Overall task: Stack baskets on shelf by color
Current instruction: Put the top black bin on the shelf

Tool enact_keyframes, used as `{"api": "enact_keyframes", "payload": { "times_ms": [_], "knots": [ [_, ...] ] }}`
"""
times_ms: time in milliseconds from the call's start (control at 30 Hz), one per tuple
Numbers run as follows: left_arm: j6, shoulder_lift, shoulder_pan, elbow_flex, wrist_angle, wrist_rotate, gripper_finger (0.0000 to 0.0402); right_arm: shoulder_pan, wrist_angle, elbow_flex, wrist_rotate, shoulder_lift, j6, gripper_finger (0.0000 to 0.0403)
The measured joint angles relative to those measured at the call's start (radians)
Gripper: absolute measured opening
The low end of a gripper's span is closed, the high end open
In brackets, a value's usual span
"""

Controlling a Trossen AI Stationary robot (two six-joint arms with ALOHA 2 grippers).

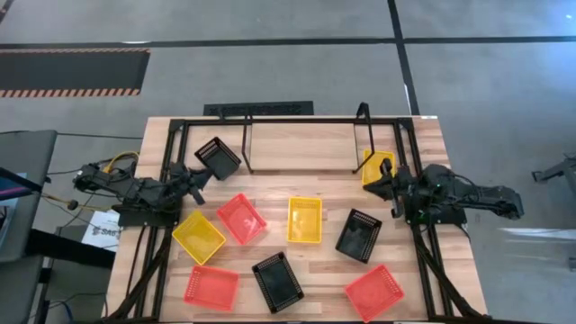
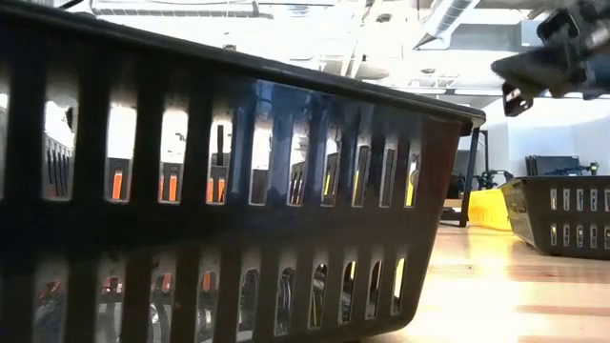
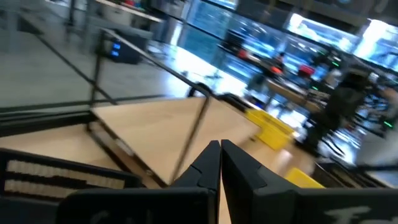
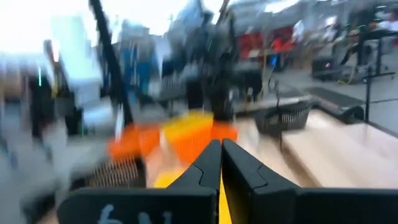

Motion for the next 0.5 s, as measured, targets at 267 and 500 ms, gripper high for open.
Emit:
{"api": "enact_keyframes", "payload": {
  "times_ms": [267,500],
  "knots": [
    [-0.005,0.000,0.000,-0.006,0.086,0.011,0.0000,0.000,0.403,0.001,0.197,0.000,0.072,0.0036],
    [0.010,0.000,0.000,-0.005,0.227,0.027,0.0000,0.000,0.496,0.001,0.206,0.000,0.091,0.0036]
  ]
}}
